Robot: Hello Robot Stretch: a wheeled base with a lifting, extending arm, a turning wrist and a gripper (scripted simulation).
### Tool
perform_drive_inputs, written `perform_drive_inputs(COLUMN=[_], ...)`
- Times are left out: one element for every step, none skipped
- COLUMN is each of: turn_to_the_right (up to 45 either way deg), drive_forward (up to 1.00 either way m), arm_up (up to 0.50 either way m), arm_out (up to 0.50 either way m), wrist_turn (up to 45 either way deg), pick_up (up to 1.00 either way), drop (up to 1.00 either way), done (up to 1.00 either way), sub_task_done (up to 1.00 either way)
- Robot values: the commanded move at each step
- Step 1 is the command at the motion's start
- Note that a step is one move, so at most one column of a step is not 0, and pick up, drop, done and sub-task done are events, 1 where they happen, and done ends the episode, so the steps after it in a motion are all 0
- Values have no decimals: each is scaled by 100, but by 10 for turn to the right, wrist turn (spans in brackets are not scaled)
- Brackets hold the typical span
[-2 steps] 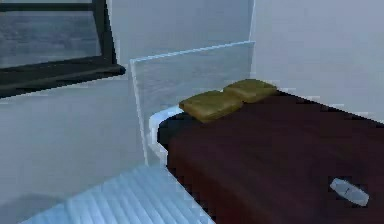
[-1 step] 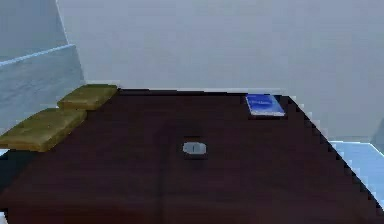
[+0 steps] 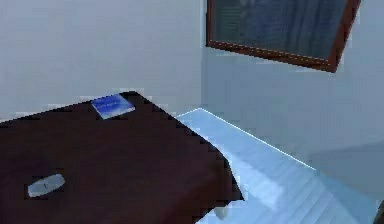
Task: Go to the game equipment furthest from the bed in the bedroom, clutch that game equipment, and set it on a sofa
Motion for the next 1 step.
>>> perform_drive_inputs(turn_to_the_right=[450], drive_forward=[0], arm_up=[0], arm_out=[0], wrist_turn=[0], pick_up=[0], drop=[0], done=[0], sub_task_done=[0])
